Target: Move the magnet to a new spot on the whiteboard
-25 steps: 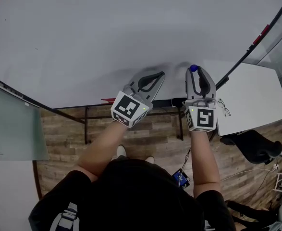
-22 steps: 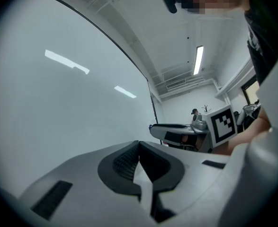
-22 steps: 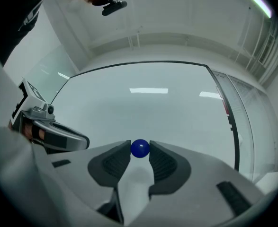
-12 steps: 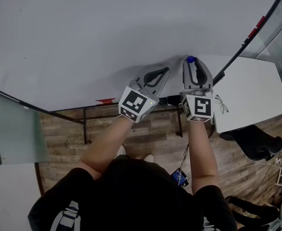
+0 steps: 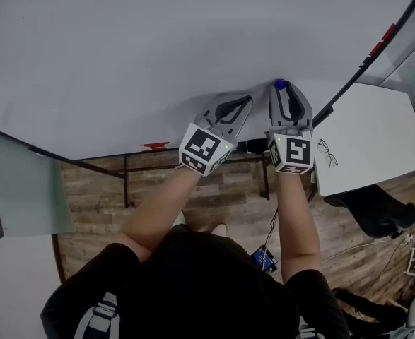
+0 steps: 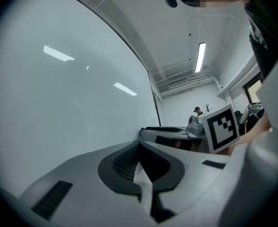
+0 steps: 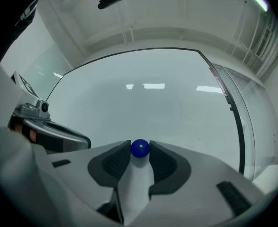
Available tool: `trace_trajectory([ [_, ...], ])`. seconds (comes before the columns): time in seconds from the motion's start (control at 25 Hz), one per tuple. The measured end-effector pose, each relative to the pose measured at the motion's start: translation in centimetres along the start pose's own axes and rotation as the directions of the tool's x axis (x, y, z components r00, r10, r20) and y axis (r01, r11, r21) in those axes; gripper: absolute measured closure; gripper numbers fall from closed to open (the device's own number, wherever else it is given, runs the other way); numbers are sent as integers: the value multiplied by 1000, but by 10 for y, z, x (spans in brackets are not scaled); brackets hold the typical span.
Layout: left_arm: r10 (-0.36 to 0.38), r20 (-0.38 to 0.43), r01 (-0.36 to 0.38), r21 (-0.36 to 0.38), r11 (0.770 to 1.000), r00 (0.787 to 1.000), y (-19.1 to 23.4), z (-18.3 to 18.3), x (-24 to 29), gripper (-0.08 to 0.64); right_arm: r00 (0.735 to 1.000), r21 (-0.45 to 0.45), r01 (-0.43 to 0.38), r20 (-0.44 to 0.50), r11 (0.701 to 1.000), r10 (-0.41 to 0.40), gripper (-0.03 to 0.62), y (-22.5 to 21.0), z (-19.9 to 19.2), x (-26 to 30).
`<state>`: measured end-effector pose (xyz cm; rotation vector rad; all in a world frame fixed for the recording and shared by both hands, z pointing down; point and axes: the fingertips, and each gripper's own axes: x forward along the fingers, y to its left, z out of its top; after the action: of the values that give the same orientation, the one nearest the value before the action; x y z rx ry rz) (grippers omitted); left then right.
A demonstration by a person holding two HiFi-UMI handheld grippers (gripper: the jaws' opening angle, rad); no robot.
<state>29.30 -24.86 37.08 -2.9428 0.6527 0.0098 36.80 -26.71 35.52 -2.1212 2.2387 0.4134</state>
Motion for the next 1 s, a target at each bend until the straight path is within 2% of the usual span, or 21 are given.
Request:
trace_trajectory([
  [0.72, -2, -8, 2, 0, 1000, 1000, 5, -2, 1, 555, 1000, -15, -8, -8, 1000, 8, 471, 1, -5, 3],
  [1.0, -10, 5, 10, 4, 1000, 1000, 4, 6, -2, 555, 999, -18, -39, 11, 999, 39, 475, 3, 14, -13],
])
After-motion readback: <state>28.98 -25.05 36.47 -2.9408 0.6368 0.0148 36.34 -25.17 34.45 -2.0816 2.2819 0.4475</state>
